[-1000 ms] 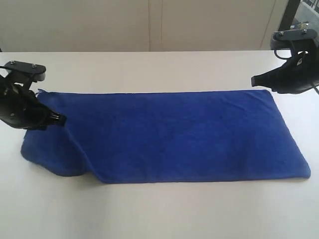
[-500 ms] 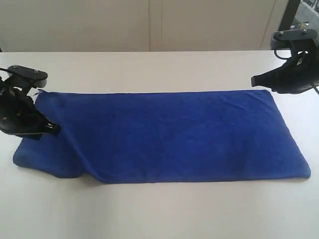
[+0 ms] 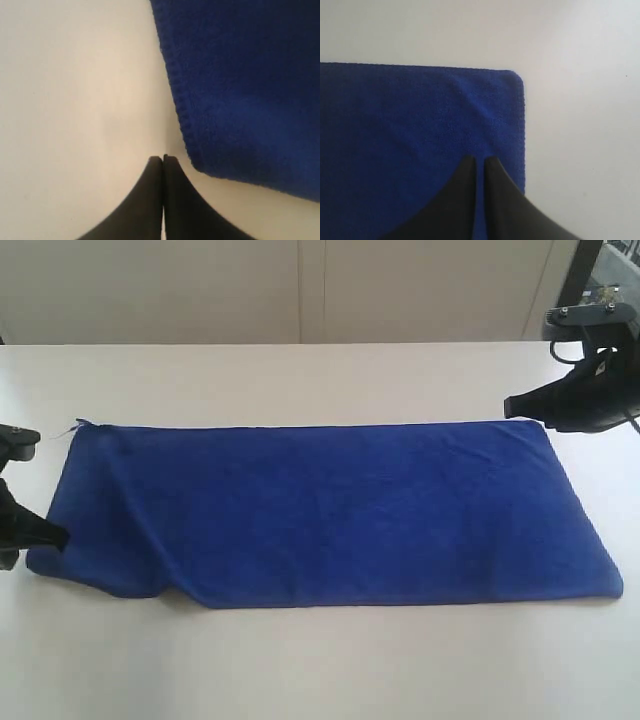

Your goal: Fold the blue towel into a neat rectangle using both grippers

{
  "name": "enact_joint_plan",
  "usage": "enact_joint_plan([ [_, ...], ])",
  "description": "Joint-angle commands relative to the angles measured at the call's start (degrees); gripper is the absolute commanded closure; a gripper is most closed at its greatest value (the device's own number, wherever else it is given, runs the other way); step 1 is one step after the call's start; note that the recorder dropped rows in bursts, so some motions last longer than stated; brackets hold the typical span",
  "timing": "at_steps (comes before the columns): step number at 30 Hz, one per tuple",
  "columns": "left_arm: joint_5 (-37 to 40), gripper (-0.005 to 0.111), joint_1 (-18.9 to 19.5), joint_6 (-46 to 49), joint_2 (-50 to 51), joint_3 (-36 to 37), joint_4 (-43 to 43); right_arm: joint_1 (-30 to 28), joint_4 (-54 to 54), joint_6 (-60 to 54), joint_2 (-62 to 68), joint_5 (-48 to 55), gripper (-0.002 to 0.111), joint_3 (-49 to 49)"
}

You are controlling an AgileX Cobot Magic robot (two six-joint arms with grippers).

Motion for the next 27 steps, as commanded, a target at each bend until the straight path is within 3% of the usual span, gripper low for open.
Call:
enact_joint_plan([
  [1, -2.96, 0.107, 0.22, -1.02, 2.19, 0.55, 0.01, -0.04, 0.18, -0.38, -0.33, -0.79, 0.101, 0.18],
  [11, -5.22, 0.107, -0.3, 0.31, 3.05, 0.21, -5.22, -0.04, 0.45, -0.38, -0.33, -2.1, 0.102, 0.18],
  [21, -15.47, 0.107, -7.72, 1.64, 1.75, 0.21, -12.15, -0.04, 1.23, -0.38, -0.33, -3.37, 0.102, 0.18],
  [27, -20.63, 0.107, -10.04, 0.75, 2.01, -0.41, -13.52, -0.04, 1.23, -0.38, -0.33, -3.37, 0.102, 0.18],
])
